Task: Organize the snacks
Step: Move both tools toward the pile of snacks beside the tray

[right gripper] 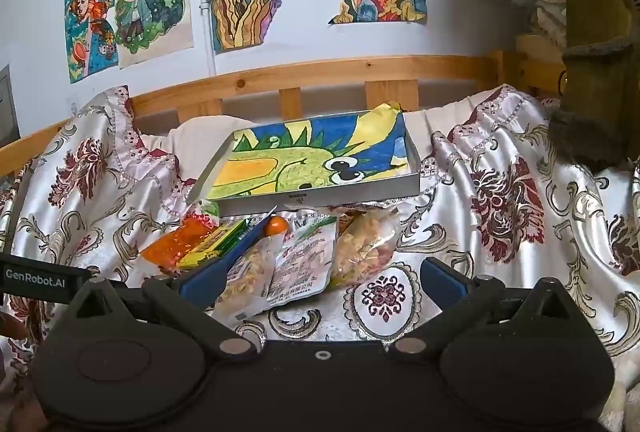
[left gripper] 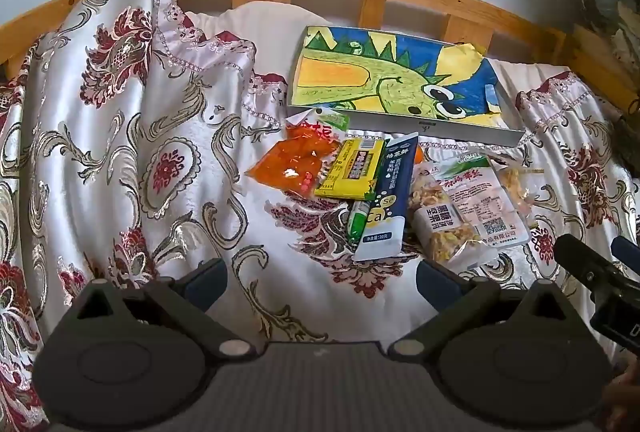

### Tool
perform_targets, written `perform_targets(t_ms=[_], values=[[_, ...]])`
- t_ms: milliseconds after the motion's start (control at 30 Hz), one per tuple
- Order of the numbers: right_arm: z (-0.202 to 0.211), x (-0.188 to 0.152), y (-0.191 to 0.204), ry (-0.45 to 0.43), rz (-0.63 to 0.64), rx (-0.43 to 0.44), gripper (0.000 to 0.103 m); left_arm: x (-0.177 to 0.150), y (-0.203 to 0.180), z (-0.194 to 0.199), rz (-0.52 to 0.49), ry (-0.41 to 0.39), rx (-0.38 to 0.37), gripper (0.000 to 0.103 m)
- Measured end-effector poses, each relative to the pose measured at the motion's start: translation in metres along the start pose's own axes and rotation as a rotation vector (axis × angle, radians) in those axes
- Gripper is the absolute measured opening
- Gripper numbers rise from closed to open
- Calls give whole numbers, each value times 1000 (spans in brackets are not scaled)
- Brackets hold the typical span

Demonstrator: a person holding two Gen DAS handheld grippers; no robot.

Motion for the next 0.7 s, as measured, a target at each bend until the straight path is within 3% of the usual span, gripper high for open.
perform_targets(t_ms=[700], values=[[-2,-2,-3,14,-17,-4,103,0,-1,0,-5,0,-3,102]])
Point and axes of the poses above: each gripper's, at about its wrist camera, not at the fingertips, and z roughly against the way its jaws point, y to its left, x to its top, the point moved 8 cm from there along -z, roughly the way its jaws point, and after that the axes turned 14 degrees about x, right-handed, at the moved point
